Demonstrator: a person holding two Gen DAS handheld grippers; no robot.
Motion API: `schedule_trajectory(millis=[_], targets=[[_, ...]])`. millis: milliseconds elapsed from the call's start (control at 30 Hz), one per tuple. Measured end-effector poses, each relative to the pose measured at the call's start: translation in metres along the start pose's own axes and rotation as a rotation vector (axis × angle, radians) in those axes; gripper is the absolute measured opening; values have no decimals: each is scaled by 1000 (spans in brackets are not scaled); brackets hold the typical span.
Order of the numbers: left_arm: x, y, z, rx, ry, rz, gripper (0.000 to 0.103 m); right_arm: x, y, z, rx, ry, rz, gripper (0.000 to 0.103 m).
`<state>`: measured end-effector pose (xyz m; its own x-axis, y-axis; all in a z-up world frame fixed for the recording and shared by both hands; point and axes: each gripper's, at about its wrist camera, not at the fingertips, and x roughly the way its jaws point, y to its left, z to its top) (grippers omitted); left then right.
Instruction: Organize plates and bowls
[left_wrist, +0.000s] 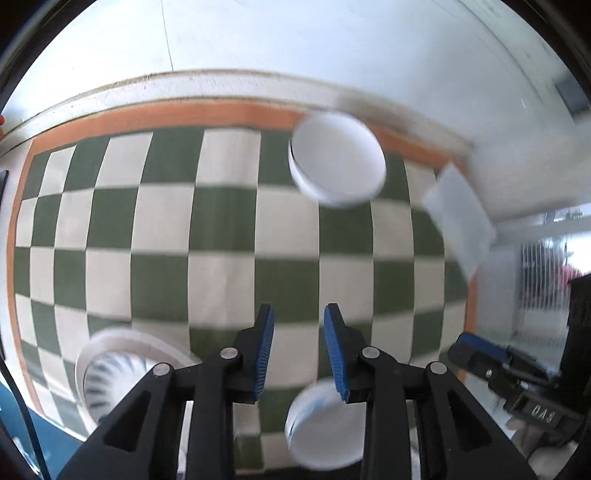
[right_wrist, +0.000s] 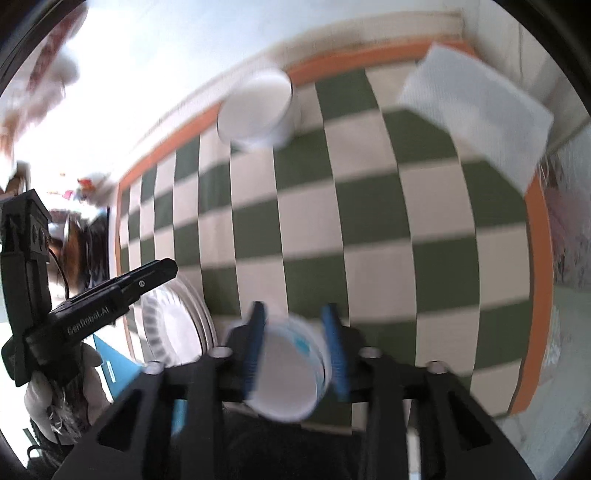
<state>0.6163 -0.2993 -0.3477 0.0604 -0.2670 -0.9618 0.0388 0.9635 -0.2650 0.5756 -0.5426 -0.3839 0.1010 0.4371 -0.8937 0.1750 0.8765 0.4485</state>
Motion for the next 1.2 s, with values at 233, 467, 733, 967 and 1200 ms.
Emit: schedule_trajectory(millis=[233,467,733,967,1200], targets=[[39,8,80,-86,62,-34,26,17,14,90,-11,-20,7,49],[81,12,124,-113,131,-24,26,63,15,163,17,1,-35,49],[120,4,140,-85,189,-23,26,113,11,198,40,41,-67,49],[125,-3,141,-38,158,-1,22,133,10,206,49,57,-98,48],[122,2,138,-52,139,-2,12,136,15,202,42,26,-145,11]])
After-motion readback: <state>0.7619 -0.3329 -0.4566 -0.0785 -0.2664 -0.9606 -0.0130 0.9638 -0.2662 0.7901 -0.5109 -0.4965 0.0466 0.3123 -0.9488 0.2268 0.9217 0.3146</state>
